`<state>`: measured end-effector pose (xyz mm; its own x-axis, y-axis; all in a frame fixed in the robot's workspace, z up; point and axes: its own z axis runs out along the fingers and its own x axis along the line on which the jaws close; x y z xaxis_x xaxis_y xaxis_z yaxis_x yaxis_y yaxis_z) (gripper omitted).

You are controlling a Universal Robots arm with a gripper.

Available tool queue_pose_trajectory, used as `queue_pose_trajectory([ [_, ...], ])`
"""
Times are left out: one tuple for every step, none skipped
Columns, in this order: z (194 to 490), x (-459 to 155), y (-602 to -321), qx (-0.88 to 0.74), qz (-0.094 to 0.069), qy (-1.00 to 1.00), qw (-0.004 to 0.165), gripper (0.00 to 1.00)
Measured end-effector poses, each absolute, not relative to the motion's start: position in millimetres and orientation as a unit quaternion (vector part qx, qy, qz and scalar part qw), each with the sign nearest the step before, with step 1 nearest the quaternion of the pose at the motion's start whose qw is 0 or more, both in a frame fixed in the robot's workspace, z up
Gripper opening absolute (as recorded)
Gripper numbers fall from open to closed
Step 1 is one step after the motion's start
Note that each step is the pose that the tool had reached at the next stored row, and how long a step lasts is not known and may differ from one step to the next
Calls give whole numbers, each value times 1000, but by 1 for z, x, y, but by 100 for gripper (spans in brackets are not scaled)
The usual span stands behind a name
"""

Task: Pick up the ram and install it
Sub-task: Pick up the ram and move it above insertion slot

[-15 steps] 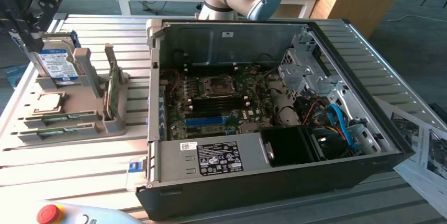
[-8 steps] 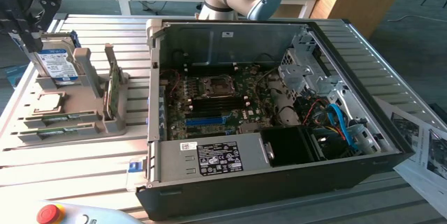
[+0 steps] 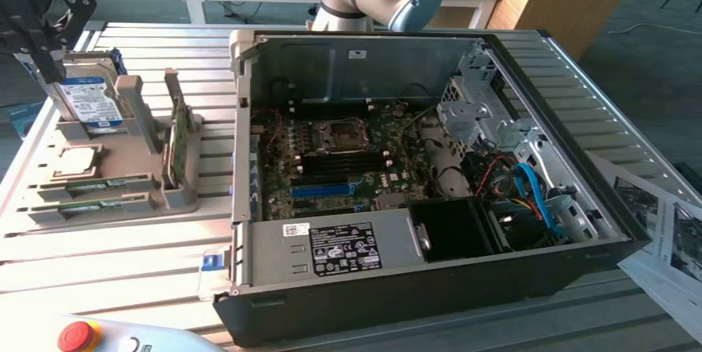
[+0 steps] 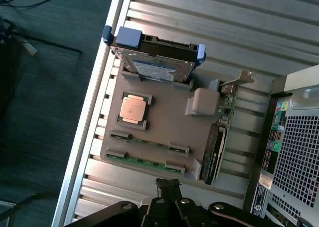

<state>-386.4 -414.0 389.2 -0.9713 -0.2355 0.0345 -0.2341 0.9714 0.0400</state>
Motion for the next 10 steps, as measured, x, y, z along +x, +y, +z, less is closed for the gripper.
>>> queue_pose_trajectory([
  [389, -386, -414, 127, -18, -992, 19, 11],
  [389, -386, -414, 135, -18, -991, 20, 11],
  [389, -386, -414, 143, -17, -989, 20, 11],
  [389, -386, -414, 151, -17, -988, 20, 11],
  [389, -386, -414, 160, -17, -987, 20, 11],
  [389, -386, -414, 168, -17, -985, 20, 11],
  [389, -386, -414, 177, -17, -984, 20, 11],
  [389, -386, -414, 186, -17, -982, 20, 11],
  [389, -386, -414, 194, -17, -981, 20, 11],
  [389, -386, -414, 203, -17, -979, 20, 11],
])
